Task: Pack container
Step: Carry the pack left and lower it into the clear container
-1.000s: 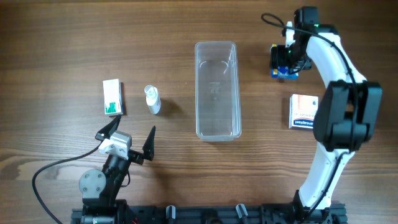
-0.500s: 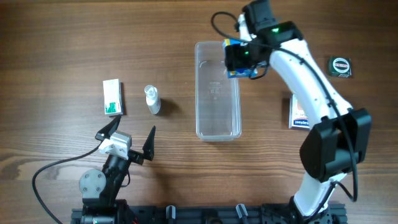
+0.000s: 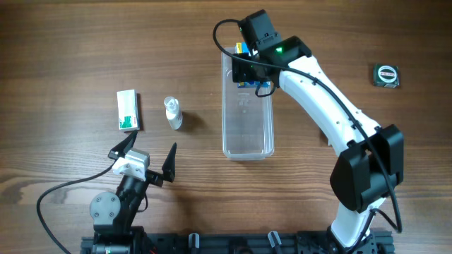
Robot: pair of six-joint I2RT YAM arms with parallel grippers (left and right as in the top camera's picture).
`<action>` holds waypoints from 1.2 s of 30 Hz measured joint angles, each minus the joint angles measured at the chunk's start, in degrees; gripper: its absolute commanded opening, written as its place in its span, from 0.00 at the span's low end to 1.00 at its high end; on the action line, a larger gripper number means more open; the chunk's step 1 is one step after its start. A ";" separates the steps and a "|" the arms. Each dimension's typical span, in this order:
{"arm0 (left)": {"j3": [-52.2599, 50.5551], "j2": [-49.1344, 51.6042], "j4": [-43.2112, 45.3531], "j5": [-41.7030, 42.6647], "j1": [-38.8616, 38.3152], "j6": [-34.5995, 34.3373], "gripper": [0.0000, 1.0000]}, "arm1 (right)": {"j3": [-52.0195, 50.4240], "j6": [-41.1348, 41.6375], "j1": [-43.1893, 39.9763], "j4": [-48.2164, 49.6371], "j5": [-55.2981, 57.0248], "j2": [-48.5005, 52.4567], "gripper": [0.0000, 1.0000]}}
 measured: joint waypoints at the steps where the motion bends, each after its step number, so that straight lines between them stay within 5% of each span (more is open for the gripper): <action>1: 0.00 0.00 0.00 0.00 0.00 0.00 1.00 | -0.57 0.11 0.00 0.13 0.20 0.00 0.81; 36: 0.00 0.00 0.00 0.00 0.00 0.00 1.00 | -1.75 1.97 1.29 5.44 -1.77 9.55 0.86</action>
